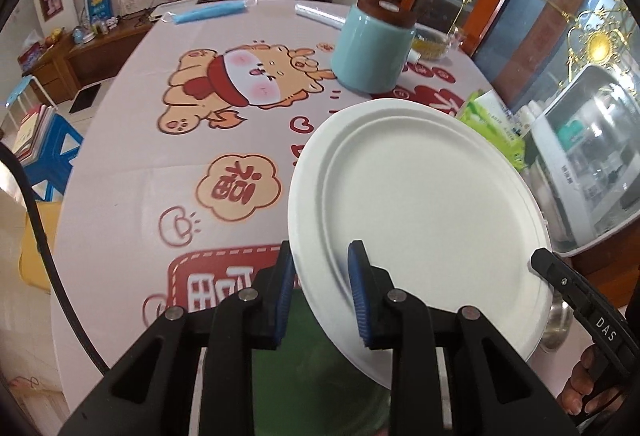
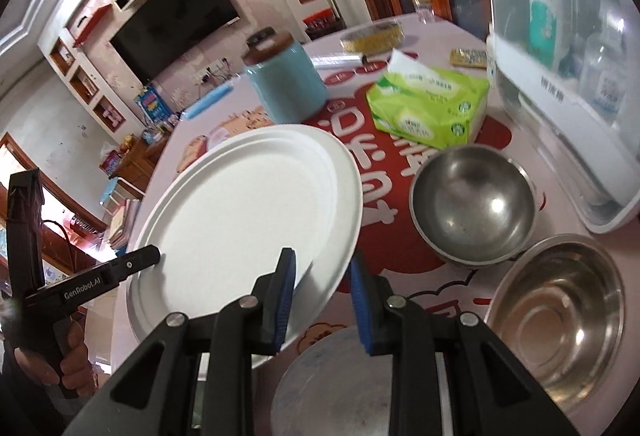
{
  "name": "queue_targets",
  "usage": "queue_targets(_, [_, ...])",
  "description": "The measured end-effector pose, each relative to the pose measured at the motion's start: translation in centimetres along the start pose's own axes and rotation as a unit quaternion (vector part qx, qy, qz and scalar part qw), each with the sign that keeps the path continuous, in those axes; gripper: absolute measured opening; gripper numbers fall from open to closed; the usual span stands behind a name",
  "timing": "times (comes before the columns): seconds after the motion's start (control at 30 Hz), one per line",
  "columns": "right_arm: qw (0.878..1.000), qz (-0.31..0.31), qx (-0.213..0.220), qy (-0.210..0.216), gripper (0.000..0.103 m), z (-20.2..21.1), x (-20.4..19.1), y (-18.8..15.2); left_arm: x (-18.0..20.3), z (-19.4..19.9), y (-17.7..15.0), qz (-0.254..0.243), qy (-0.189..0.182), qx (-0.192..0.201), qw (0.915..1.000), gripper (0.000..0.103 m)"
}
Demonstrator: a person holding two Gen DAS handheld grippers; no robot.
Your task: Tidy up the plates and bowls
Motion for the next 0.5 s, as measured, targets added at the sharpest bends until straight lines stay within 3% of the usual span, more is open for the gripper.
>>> queue_targets(0.5, [0.998, 0.021, 0.058, 0.023, 0.027, 11.4, -2.5, -2.2, 2.0, 12.4, -4.9, 0.008, -0.004, 0.046, 0.9989, 0.025])
Point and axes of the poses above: each gripper's, at about its wrist camera, not at the fingertips, and z roughly against the way its jaws point, x to its right, y to its top, the point moved 7 cm from there along -z, roughly the way its jaws point, and after that the axes turned 3 degrees about y, right-handed, at the moved point
